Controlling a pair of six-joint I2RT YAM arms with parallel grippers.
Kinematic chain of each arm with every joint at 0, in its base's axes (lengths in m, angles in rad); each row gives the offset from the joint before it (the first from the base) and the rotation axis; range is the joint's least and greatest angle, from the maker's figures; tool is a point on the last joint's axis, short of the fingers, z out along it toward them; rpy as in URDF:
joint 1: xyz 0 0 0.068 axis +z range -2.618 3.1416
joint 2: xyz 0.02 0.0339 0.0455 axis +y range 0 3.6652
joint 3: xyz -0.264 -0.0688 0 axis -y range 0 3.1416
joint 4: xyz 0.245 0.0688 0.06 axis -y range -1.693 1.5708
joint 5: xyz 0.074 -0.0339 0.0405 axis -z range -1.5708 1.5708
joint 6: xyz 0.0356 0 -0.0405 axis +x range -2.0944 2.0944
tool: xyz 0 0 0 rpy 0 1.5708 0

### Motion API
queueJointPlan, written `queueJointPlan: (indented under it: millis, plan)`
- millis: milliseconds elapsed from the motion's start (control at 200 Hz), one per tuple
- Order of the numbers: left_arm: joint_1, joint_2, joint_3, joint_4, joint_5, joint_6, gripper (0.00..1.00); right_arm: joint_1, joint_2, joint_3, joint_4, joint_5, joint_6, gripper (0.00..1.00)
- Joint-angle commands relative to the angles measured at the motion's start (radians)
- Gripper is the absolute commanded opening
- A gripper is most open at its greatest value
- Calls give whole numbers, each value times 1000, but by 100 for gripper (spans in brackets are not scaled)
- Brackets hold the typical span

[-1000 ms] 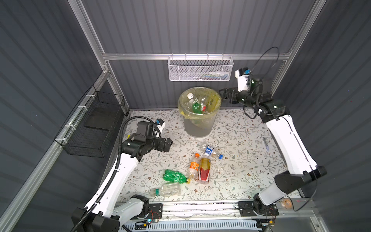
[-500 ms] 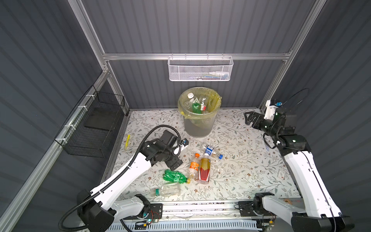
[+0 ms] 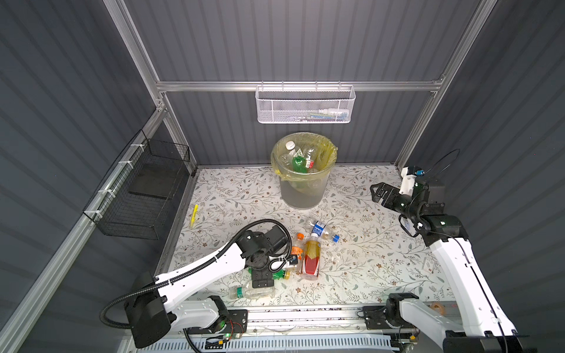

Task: Throw the plastic bottles in the bin
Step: Pick up the plastic bottle from the bottom-left of the table.

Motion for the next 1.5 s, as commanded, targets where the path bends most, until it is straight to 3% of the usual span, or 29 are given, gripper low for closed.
queueJointPlan:
  millis: [0,390,680,931,1146,1381,1496]
  plan:
    - [-13,2,-44,-25,39,25,98,-4,-1,-22,22,-19,18,99]
    - [-79,32,-121,40,112,-66,96,-6,5,-35,26,-18,30,99]
    - [-103,88,-166,118,81,-141,83,-6,0,-44,30,5,32,99]
    - [-108,118,-182,166,69,-165,64,-6,-5,-70,53,17,49,99]
    - [-109,89,-152,165,63,-175,48,-10,-17,-84,58,50,53,99]
    - [-108,36,-55,203,41,-201,42,-13,-36,-106,58,66,67,99]
    - [-104,38,45,182,-27,-166,41,-15,-40,-99,50,70,64,99]
